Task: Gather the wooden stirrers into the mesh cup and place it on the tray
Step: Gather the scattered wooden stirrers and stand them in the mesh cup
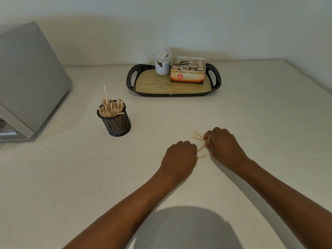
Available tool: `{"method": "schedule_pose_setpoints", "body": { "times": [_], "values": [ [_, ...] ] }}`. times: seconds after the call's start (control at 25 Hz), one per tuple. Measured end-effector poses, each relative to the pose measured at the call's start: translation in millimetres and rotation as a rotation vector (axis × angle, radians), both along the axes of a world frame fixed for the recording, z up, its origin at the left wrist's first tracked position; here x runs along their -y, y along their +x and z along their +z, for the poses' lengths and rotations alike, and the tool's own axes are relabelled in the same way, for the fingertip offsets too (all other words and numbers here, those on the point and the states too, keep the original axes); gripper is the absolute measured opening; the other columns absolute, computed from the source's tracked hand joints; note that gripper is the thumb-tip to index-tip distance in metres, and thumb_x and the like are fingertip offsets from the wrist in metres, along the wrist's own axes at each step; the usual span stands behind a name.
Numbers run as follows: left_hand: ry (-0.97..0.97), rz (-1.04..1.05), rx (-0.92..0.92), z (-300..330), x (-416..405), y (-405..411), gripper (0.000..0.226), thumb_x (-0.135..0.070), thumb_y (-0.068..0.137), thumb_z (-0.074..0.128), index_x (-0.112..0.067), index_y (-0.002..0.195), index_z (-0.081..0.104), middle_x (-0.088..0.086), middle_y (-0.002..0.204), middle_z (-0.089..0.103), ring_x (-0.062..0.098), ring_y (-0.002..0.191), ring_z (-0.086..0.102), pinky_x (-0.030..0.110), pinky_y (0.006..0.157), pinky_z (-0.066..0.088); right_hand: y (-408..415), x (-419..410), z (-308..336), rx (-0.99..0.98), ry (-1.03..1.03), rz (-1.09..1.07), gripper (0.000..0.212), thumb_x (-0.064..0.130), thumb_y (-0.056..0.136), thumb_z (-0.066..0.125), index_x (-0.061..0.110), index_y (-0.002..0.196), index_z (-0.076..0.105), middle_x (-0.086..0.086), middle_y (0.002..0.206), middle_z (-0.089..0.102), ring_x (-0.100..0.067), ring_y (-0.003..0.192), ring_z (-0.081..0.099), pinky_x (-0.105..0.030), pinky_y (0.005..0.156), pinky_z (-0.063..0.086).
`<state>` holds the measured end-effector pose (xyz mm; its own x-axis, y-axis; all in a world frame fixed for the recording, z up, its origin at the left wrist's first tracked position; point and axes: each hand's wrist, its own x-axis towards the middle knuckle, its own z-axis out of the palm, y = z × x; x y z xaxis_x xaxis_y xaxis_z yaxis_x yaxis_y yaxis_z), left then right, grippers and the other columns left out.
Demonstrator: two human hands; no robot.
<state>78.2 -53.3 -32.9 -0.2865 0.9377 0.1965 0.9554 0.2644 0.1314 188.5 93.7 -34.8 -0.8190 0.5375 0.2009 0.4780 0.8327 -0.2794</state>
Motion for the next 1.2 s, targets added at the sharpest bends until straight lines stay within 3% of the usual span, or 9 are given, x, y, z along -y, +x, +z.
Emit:
{"method": "schedule_pose_setpoints", "body": {
  "times": [0.12, 0.28, 0.36, 0.48, 0.6, 0.8, 0.92, 1.04, 1.2],
  "values": [
    [0.118, -0.054, 0.007, -4.3, -5.4, -5.1, 0.011, -0.026, 0.094, 0.056, -0.017, 0.093, 0.063, -0.001, 0.088, 0.060, 0.016, 0.074, 0.052, 0.033, 0.062, 0.042, 4.7, -1.9, 3.4, -0.001, 0.033, 0.003, 0.013, 0.020, 0.093, 0.062, 0.021, 0.102, 0.071, -0.001, 0.099, 0.064, -0.024, 0.092, 0.056, -0.042, 0.078, 0.049],
    [0.198, -0.029, 0.021, -9.1, -21.1, -13.6, 0.043, -0.037, 0.087, 0.068, -0.022, 0.126, 0.057, 0.000, 0.127, 0.056, 0.020, 0.106, 0.052, 0.038, 0.082, 0.045, 15.0, -8.3, 5.7, 0.052, 0.054, 0.087, 0.018, 0.021, 0.091, 0.065, 0.022, 0.107, 0.073, 0.002, 0.109, 0.068, -0.024, 0.100, 0.057, -0.042, 0.083, 0.050],
    [0.160, -0.040, 0.059, -4.6, -30.2, -20.4, 0.038, -0.038, 0.090, 0.063, -0.026, 0.126, 0.060, -0.001, 0.137, 0.052, 0.021, 0.118, 0.048, 0.041, 0.089, 0.042, 20.2, -8.3, 4.8, 0.044, 0.011, 0.111, 0.019, 0.024, 0.091, 0.065, 0.024, 0.109, 0.073, 0.004, 0.108, 0.068, -0.022, 0.100, 0.057, -0.042, 0.086, 0.048],
    [0.142, -0.052, 0.051, -2.7, -39.0, -24.0, 0.017, -0.034, 0.090, 0.061, -0.026, 0.101, 0.072, -0.007, 0.124, 0.060, 0.017, 0.108, 0.051, 0.037, 0.084, 0.042, 22.3, -5.5, 2.8, 0.021, -0.047, 0.058, 0.017, 0.033, 0.089, 0.067, 0.024, 0.102, 0.074, 0.006, 0.100, 0.068, -0.019, 0.095, 0.056, -0.041, 0.086, 0.047],
    [0.155, -0.062, 0.025, -2.3, -43.5, -21.5, 0.010, -0.030, 0.087, 0.065, -0.022, 0.086, 0.070, -0.008, 0.105, 0.062, 0.014, 0.091, 0.051, 0.036, 0.074, 0.044, 17.4, -0.8, 2.7, -0.007, -0.054, -0.016, 0.012, 0.029, 0.084, 0.074, 0.020, 0.091, 0.076, 0.005, 0.092, 0.069, -0.017, 0.090, 0.053, -0.038, 0.081, 0.047],
    [0.113, -0.153, -0.094, -5.0, -42.9, -23.6, 0.014, -0.024, 0.094, 0.052, -0.017, 0.096, 0.063, -0.001, 0.103, 0.054, 0.018, 0.083, 0.049, 0.036, 0.070, 0.040, 6.1, -0.8, 12.3, 0.145, 0.042, 0.002, 0.011, 0.022, 0.090, 0.064, 0.021, 0.091, 0.075, 0.003, 0.089, 0.069, -0.017, 0.090, 0.053, -0.036, 0.077, 0.049],
    [0.104, -0.157, -0.108, -10.5, -39.4, -19.7, 0.015, -0.017, 0.096, 0.042, -0.014, 0.098, 0.057, 0.002, 0.097, 0.053, 0.020, 0.082, 0.047, 0.034, 0.070, 0.033, 3.3, -0.3, 15.5, 0.310, 0.249, 0.077, 0.020, 0.020, 0.095, 0.046, 0.017, 0.092, 0.065, 0.001, 0.090, 0.063, -0.017, 0.082, 0.048, -0.032, 0.066, 0.041],
    [0.113, -0.153, -0.055, -8.5, -37.6, -17.7, 0.011, -0.018, 0.097, 0.046, -0.016, 0.095, 0.056, 0.000, 0.091, 0.054, 0.021, 0.080, 0.049, 0.032, 0.070, 0.029, 6.9, 4.7, 15.9, 0.388, 0.356, 0.125, 0.022, 0.020, 0.096, 0.035, 0.014, 0.093, 0.056, -0.002, 0.088, 0.059, -0.018, 0.074, 0.037, -0.032, 0.062, 0.029],
    [0.069, -0.229, -0.004, 3.1, -33.3, -28.2, 0.017, -0.028, 0.096, 0.053, -0.022, 0.105, 0.066, -0.002, 0.090, 0.058, 0.018, 0.080, 0.053, 0.036, 0.076, 0.035, 5.7, 1.7, 23.5, 0.446, 0.412, 0.177, 0.020, 0.017, 0.098, 0.031, 0.014, 0.098, 0.051, -0.002, 0.083, 0.054, -0.018, 0.071, 0.038, -0.033, 0.062, 0.028]
  ]
}}
